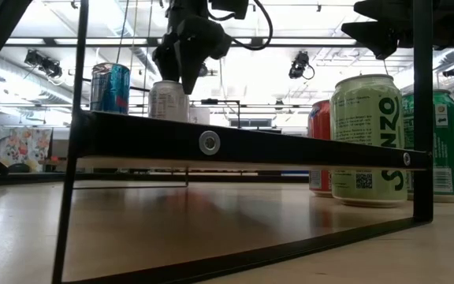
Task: Place canned beverage on shelf
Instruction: Put the orange white soda can on the shelf
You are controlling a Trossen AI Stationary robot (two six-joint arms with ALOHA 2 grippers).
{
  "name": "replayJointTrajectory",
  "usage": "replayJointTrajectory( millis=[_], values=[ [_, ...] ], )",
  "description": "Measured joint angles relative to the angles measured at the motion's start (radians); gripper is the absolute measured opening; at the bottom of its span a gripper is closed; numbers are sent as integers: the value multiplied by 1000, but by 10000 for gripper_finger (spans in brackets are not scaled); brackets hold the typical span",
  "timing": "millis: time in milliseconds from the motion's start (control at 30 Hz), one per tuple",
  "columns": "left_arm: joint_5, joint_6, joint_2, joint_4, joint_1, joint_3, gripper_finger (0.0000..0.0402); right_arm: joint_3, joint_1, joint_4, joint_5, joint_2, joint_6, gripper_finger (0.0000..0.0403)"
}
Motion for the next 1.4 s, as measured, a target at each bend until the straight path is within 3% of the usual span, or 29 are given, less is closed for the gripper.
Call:
replayJointTrajectory(
  millis=[700, 1200, 1400],
  values=[
    [61, 133, 0, -39, 6, 0, 383, 0, 0, 0, -2, 0, 0, 318],
    [61, 208, 0, -39, 6, 0, 302, 0, 0, 0, -2, 0, 0, 318],
    [61, 299, -1, -40, 6, 0, 291, 0, 0, 0, -2, 0, 0, 318]
  ],
)
